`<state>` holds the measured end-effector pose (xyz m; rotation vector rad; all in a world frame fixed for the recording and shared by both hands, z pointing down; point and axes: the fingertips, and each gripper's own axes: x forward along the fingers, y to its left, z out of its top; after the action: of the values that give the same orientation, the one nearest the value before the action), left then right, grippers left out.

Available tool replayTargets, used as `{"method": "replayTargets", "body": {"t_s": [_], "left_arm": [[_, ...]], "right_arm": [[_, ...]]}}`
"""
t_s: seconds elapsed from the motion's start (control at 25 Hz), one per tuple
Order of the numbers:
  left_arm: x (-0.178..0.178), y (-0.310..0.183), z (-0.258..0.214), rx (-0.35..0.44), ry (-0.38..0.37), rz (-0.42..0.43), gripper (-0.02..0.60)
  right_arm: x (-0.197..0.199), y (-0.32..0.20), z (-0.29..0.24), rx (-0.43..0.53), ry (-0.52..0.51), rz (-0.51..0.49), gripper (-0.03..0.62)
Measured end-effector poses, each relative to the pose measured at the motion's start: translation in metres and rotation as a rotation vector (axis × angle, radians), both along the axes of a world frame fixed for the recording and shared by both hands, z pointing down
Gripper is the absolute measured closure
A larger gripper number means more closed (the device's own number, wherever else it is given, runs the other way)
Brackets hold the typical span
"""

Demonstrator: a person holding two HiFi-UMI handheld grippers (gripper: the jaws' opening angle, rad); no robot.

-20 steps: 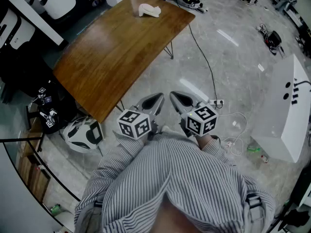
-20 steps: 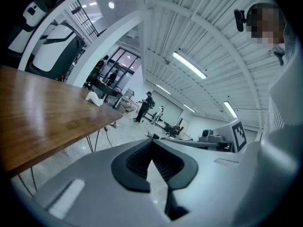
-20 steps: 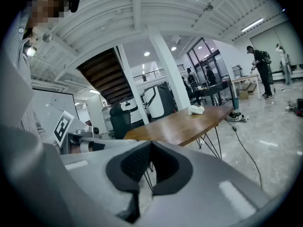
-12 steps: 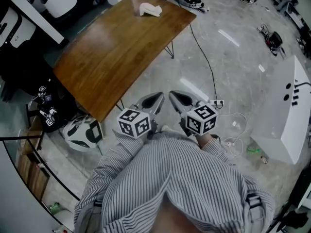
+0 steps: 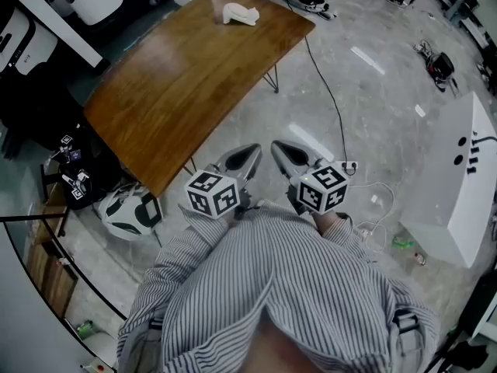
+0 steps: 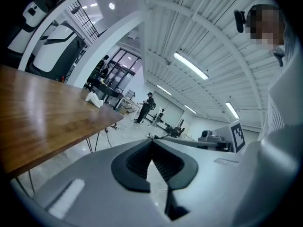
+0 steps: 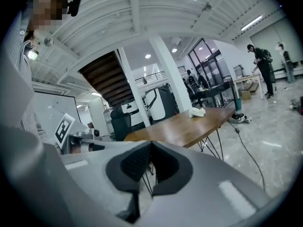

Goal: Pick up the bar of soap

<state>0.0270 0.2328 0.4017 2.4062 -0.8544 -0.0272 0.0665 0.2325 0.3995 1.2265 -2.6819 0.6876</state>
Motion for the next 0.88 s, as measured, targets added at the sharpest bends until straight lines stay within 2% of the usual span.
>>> {"method": "replayTargets", "body": {"t_s": [0.12, 0.24, 0.56, 0.88], "left_arm": [[0.004, -0.009, -0.006, 0.018, 0.041, -0.002, 0.578], [0.013, -0.017, -0.002, 0.014, 0.028, -0.005, 0.578], [0.041, -0.030, 0.015, -0.040, 0.055, -0.009, 0.578], [0.048, -0.100, 0.039, -0.070, 0.021, 0.007, 0.578]], "right_arm": [[0.004, -0.010, -0.001, 0.015, 0.006, -0.005, 0.592], [0.009, -0.016, 0.001, 0.006, 0.000, -0.019, 0.592], [0.036, -0.021, 0.027, -0.065, 0.035, -0.009, 0.592], [0.055, -0.090, 0.032, -0.051, 0.001, 0.049, 0.592]]}}
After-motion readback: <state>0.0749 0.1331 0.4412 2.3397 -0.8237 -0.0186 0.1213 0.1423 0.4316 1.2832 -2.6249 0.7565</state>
